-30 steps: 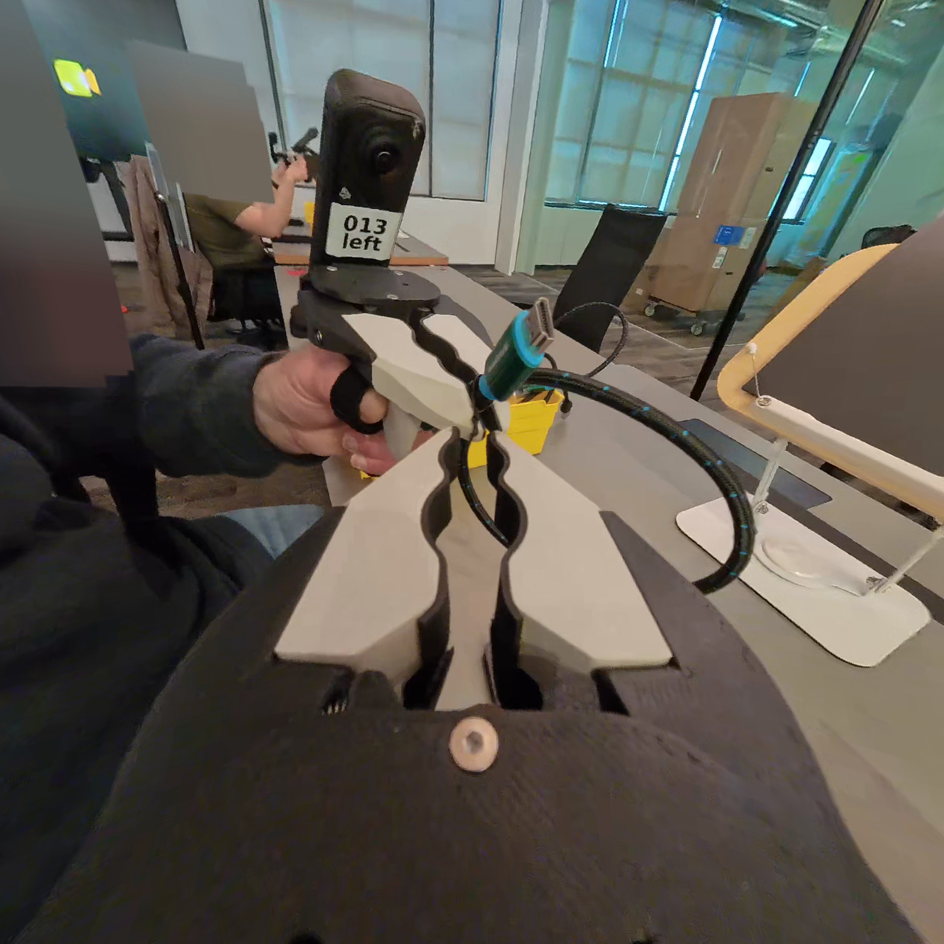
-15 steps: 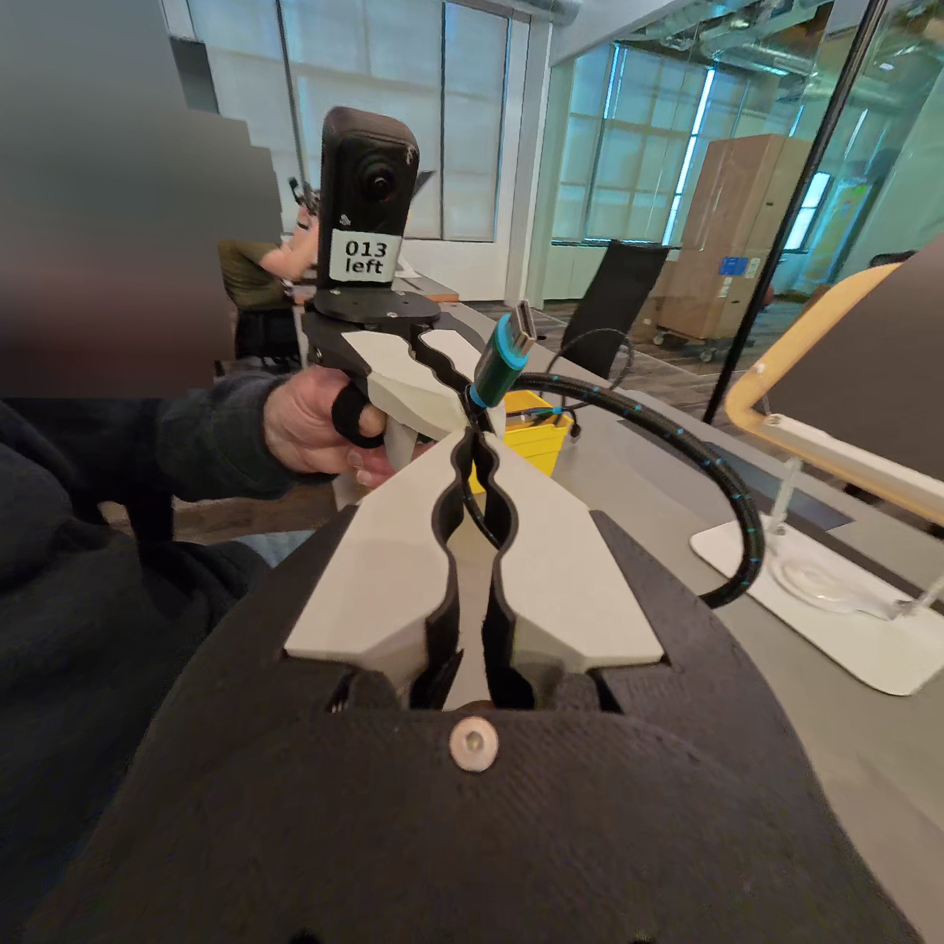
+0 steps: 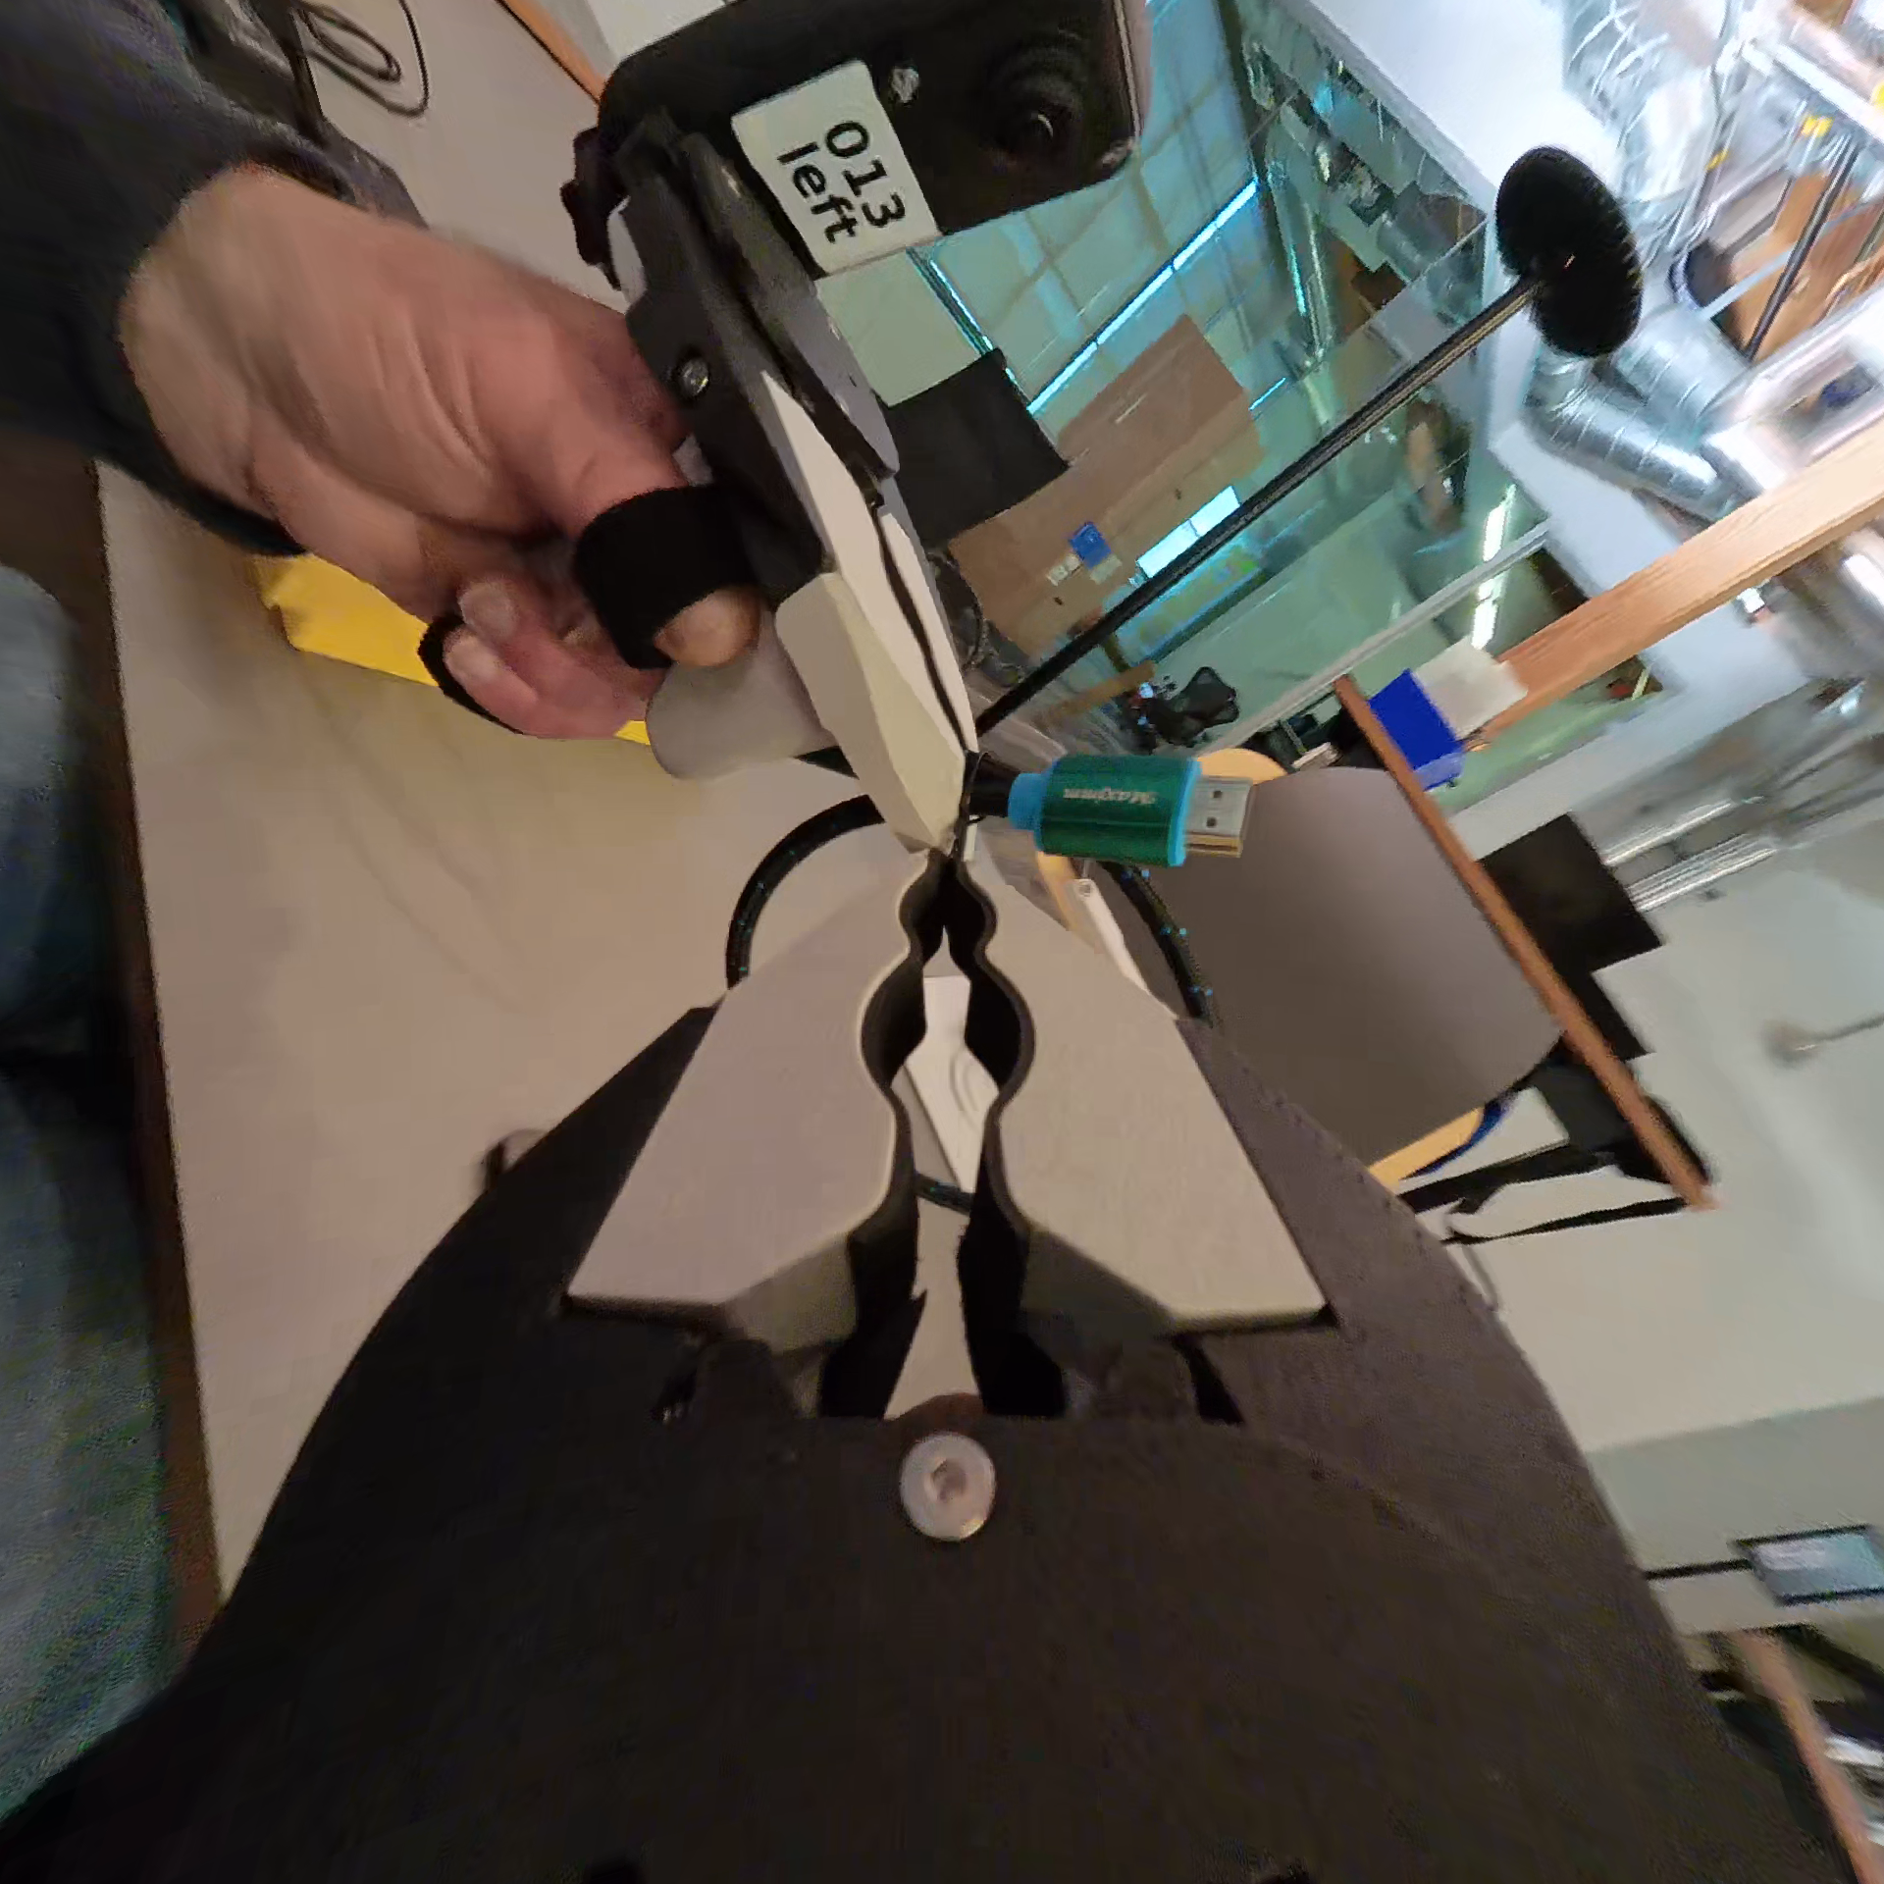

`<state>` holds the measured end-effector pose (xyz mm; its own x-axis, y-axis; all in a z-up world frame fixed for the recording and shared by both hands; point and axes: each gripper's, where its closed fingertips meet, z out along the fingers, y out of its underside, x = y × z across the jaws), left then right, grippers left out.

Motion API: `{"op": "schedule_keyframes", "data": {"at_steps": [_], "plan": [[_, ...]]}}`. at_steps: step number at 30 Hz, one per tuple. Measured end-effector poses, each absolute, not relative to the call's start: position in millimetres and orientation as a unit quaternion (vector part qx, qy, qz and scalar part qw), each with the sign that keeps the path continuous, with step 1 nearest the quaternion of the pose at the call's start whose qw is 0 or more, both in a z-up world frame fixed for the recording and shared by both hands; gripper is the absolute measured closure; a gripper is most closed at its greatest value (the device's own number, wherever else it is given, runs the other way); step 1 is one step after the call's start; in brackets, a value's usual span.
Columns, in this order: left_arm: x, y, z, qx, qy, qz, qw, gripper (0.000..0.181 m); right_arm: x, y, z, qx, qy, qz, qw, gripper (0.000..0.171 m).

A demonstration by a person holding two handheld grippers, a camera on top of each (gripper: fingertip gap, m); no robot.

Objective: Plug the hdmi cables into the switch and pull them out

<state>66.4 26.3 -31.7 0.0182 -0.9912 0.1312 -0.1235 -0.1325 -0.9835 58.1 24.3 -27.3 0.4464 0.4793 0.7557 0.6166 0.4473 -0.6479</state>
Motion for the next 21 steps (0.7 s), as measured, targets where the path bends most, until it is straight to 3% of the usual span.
{"op": "schedule_keyframes", "data": {"at_steps": [13, 21], "plan": [[68, 16, -32, -0.56, 0.466, -0.591, 0.347, 0.175, 66, 26, -28, -0.412, -0.585, -0.313, 0.625, 0.171], [68, 15, -31, -0.555, 0.467, -0.599, 0.339, 0.175, 65, 26, -27, -0.457, -0.556, -0.187, 0.669, 0.171]]}}
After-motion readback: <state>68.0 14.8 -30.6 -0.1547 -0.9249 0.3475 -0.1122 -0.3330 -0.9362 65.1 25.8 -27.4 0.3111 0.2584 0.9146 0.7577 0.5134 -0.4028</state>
